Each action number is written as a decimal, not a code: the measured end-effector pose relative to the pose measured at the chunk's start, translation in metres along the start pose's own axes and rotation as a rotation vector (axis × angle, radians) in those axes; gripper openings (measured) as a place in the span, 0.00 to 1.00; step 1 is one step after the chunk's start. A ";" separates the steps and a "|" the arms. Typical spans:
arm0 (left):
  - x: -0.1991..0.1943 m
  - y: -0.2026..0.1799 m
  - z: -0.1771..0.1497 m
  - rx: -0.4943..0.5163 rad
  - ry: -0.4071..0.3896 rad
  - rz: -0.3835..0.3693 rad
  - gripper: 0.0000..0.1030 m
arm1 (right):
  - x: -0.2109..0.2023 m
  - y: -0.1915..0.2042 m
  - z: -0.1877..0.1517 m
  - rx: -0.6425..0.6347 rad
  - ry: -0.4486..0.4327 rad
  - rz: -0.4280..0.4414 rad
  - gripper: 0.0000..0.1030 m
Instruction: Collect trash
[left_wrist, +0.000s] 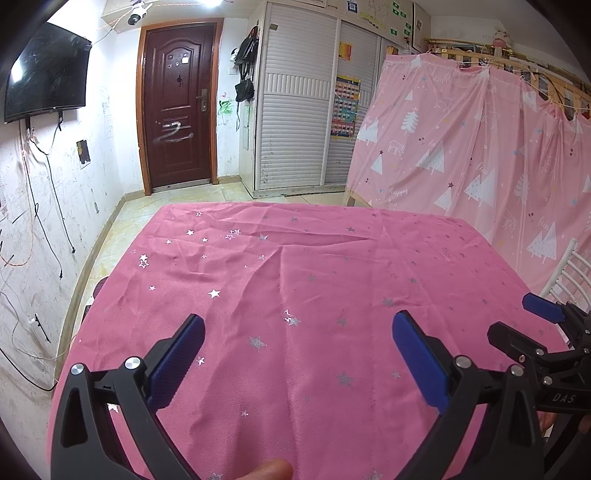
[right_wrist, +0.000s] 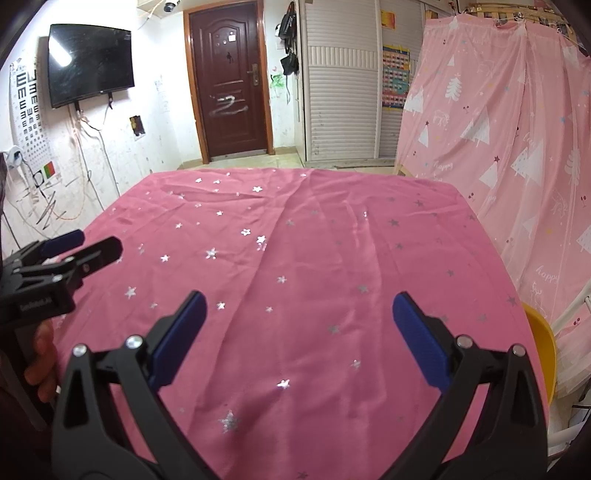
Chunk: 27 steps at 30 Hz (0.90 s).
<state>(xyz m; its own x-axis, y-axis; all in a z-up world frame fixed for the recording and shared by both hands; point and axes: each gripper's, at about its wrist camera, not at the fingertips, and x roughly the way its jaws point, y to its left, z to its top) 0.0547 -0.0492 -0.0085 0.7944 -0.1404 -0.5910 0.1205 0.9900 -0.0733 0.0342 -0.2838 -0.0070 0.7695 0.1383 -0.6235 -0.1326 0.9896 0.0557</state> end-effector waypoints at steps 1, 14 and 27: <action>0.000 0.000 0.000 0.000 0.000 0.000 0.92 | 0.000 0.000 0.000 0.000 0.000 0.000 0.94; 0.000 0.000 -0.001 -0.002 0.001 -0.001 0.92 | 0.000 0.000 0.000 -0.001 0.000 0.000 0.94; -0.002 0.000 -0.003 -0.014 -0.013 0.001 0.92 | 0.000 0.001 0.000 -0.001 0.000 0.000 0.94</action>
<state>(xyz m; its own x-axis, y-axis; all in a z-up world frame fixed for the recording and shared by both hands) 0.0513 -0.0494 -0.0097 0.8022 -0.1393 -0.5806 0.1114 0.9902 -0.0836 0.0343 -0.2831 -0.0065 0.7694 0.1380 -0.6237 -0.1332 0.9896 0.0546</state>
